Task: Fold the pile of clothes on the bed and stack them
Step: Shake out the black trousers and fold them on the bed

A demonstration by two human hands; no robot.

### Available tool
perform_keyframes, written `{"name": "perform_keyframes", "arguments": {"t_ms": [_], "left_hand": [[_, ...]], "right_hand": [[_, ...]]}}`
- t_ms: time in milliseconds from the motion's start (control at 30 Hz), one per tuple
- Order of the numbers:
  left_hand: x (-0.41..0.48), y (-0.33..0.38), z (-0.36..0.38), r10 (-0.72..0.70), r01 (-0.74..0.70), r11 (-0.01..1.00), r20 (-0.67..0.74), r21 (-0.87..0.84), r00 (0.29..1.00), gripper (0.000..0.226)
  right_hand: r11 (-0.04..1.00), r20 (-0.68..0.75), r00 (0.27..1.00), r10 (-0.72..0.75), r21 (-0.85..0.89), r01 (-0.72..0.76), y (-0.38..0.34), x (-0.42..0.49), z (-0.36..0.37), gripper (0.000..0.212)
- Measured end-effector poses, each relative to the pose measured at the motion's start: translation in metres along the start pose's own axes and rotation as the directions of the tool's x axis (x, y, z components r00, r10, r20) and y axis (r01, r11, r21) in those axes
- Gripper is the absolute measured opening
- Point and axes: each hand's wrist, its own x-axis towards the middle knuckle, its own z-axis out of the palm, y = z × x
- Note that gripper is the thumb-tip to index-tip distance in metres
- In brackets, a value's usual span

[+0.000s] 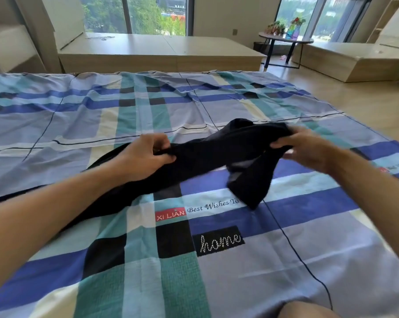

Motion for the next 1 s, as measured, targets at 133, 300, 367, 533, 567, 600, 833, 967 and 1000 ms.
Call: {"name": "perform_keyframes", "arguments": {"t_ms": [133, 300, 367, 533, 567, 600, 833, 967, 1000], "left_hand": [[0.012, 0.018, -0.016, 0.044, -0.045, 0.997, -0.014, -0.064, 0.999, 0.016], [0.017, 0.021, -0.019, 0.169, -0.168, 0.981, 0.007, 0.092, 0.986, 0.032], [0.011, 0.001, -0.010, 0.125, -0.149, 0.962, 0.117, 0.229, 0.985, 0.041], [-0.014, -0.060, 0.015, -0.099, 0.004, 0.887, 0.182, 0.462, 0.978, 0.051], [-0.017, -0.068, 0.017, -0.118, 0.023, 0.887, 0.176, 0.462, 0.977, 0.049], [-0.019, -0.075, 0.020, -0.120, 0.029, 0.883, 0.164, 0.469, 0.979, 0.047], [-0.003, -0.049, 0.054, 0.073, -0.099, 0.898, 0.078, 0.429, 0.994, 0.039], [0.025, -0.010, 0.099, 0.209, -0.262, 0.878, 0.171, 0.400, 0.963, 0.049], [0.032, 0.001, 0.111, 0.226, -0.293, 0.870, 0.208, 0.396, 0.952, 0.049]], "right_hand": [[0.997, 0.057, 0.996, -0.071, 0.025, 0.070, -0.031, -0.014, -0.049, 0.052], [0.973, -0.251, 0.960, -0.127, -0.221, 0.071, -0.031, -0.022, -0.081, 0.038], [0.888, -0.313, 0.947, -0.075, -0.453, -0.079, -0.002, -0.017, -0.090, 0.033], [0.647, -0.254, 0.948, 0.192, -0.694, -0.317, 0.069, -0.033, -0.090, 0.090], [0.645, -0.204, 0.957, 0.207, -0.707, -0.290, 0.079, -0.038, -0.088, 0.100], [0.612, -0.161, 0.964, 0.210, -0.747, -0.258, 0.088, -0.043, -0.087, 0.112], [0.547, -0.290, 0.953, -0.092, -0.814, -0.195, 0.114, -0.055, -0.099, 0.068], [0.695, -0.325, 0.945, -0.026, -0.685, -0.216, 0.093, -0.055, -0.116, 0.023], [0.748, -0.325, 0.945, 0.021, -0.623, -0.230, 0.087, -0.054, -0.122, 0.017]]}}
